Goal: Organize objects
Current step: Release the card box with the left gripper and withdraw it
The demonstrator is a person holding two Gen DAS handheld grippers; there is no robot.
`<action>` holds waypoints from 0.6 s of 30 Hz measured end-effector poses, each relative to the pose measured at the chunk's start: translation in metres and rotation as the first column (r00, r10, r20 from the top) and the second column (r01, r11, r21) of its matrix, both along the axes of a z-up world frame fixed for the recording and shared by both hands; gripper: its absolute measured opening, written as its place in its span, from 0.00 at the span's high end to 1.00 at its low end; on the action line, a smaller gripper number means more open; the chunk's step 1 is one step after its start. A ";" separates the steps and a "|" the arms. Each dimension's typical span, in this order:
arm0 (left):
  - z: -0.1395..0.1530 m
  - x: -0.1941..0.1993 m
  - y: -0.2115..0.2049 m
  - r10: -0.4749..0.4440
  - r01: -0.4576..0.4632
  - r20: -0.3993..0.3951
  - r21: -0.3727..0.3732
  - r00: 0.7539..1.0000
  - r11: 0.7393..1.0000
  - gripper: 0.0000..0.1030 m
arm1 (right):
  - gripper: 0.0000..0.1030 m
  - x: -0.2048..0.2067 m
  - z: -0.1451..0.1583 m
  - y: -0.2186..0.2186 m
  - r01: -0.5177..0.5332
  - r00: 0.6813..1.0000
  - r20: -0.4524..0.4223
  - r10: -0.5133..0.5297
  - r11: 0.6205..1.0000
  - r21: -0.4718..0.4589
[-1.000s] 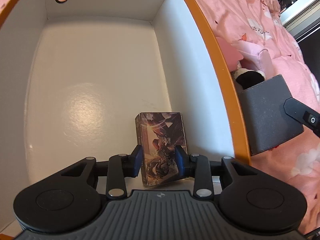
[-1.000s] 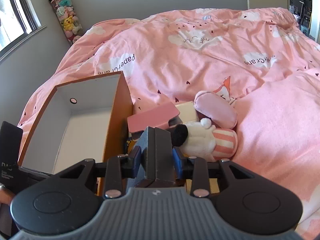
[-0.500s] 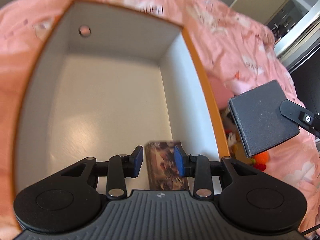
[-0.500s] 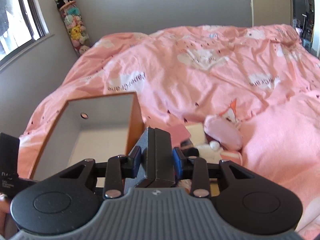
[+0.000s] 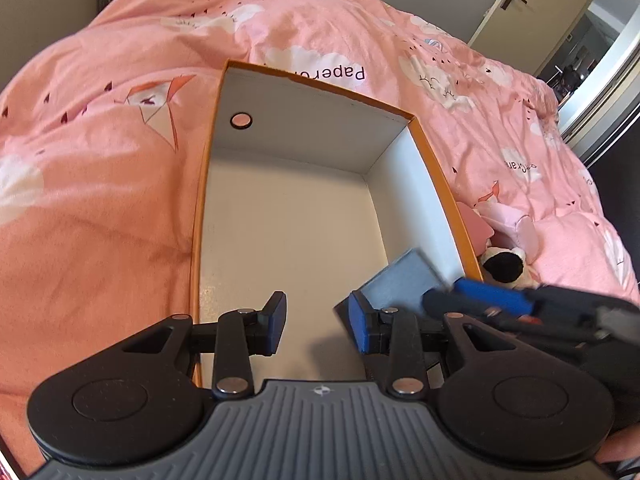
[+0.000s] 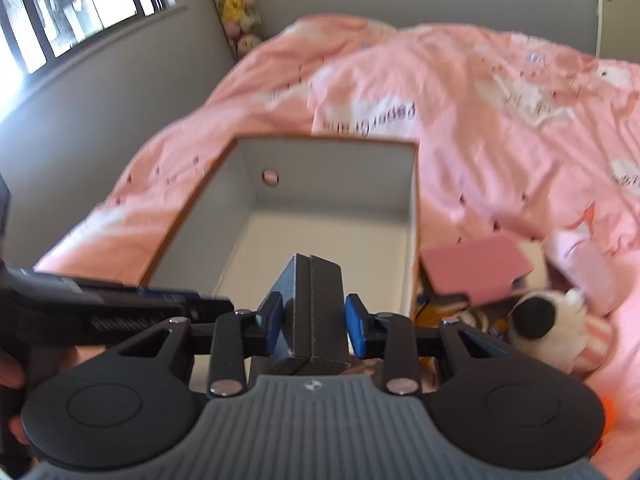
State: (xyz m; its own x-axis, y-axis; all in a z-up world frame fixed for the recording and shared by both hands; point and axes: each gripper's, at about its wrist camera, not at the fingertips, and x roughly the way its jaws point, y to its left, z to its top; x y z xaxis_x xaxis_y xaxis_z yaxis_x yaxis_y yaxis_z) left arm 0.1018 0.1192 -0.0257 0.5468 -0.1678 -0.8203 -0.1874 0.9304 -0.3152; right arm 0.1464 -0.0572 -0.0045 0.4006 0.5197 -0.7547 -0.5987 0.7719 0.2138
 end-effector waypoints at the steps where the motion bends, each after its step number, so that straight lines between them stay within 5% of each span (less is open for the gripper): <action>1: 0.000 0.000 0.002 0.003 -0.003 0.006 -0.003 1.000 1.000 0.63 | 0.66 -0.001 -0.005 0.004 -0.006 1.000 -0.008 0.006 1.000 -0.010; 10: 0.001 0.002 0.002 -0.035 0.039 0.071 -0.064 0.997 0.997 0.63 | 0.65 -0.011 -0.028 0.029 -0.058 0.996 0.061 0.070 0.982 -0.179; 15: -0.005 0.011 -0.005 -0.060 0.065 0.046 -0.127 0.997 0.990 0.63 | 0.65 -0.024 -0.032 0.038 -0.113 0.983 0.113 0.145 0.961 -0.253; 18: -0.013 0.016 -0.010 -0.052 0.054 0.017 -0.128 0.998 0.990 0.63 | 0.65 -0.025 -0.034 0.038 -0.138 0.984 0.074 0.161 0.959 -0.246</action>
State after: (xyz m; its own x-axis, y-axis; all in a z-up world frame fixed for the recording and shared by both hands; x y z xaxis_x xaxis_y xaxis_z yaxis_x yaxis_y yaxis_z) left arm 0.1181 0.1094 -0.0384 0.5452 -0.3008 -0.7825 -0.1334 0.8904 -0.4352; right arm 0.1217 -0.0191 -0.0390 0.4058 0.3883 -0.8274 -0.7195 0.6939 -0.0272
